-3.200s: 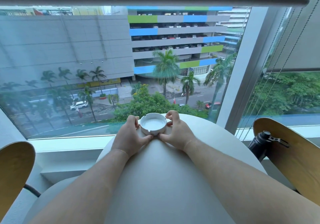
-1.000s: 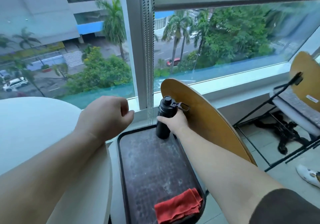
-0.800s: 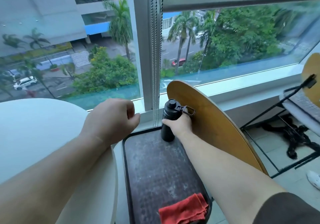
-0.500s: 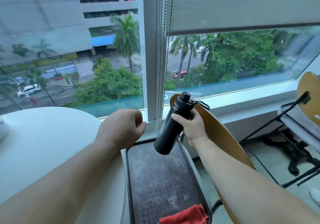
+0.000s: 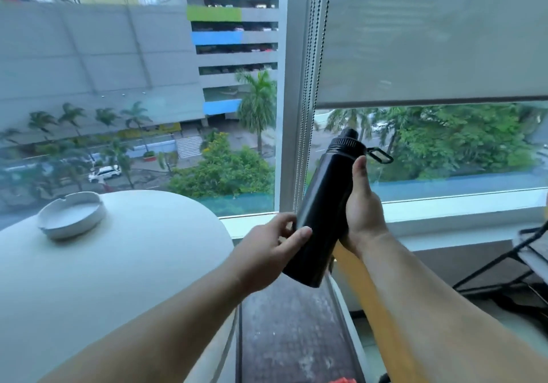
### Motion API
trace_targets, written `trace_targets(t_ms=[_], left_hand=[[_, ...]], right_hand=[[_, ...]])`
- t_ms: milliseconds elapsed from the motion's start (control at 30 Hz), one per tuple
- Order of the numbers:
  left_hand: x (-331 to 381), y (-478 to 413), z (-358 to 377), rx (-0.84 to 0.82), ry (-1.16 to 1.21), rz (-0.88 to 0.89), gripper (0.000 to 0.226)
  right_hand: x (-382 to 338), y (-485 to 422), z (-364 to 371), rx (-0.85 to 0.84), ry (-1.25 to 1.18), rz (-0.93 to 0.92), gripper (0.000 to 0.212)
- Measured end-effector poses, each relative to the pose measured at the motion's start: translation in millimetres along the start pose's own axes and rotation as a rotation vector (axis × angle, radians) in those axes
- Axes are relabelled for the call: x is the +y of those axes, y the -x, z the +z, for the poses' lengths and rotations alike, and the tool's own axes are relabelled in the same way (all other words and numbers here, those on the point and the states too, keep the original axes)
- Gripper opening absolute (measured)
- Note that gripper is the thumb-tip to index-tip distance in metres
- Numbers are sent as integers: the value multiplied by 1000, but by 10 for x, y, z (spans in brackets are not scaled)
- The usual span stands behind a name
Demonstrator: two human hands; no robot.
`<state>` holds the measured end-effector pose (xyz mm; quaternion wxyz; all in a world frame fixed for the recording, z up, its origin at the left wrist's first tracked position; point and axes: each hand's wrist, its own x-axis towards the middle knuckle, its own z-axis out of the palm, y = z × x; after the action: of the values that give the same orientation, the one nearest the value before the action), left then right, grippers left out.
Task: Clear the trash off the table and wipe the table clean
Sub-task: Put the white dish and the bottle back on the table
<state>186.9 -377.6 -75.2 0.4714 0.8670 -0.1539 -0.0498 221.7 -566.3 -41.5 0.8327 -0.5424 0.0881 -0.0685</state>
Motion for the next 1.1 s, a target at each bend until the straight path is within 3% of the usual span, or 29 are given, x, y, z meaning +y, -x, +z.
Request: trace_targets(t_ms=[100,200,300,433,567,700,833,1100], left_hand=[[232,183,29,72,340,-94,65],[312,375,-254,3,578,-159,53],[265,679,-517,17,693,-159,42],[8,1124,-914,184,815,-118,57],[-265,1558,-1453,400,956,-80,70],[-613,1898,-1994,518,942,-65,62],[-988,2095,-2386,504,844,-15,51],[-1204,2089,-2591,386,733,44,54]], right_hand=[[-77,117,253,2,-31,-5,66],[-53,247,573,-77,-73,60,71],[-6,443,907,-153,-19,46,58],[183,721,1409,-426,140,-1,51],[442,987,1740,-455,301,-76,44],[735,1326,2061,-474,378,-82,29],[1028,1660,2363,-518,541,-148,14],[1253,1852,2474,-519,762,-276,42]])
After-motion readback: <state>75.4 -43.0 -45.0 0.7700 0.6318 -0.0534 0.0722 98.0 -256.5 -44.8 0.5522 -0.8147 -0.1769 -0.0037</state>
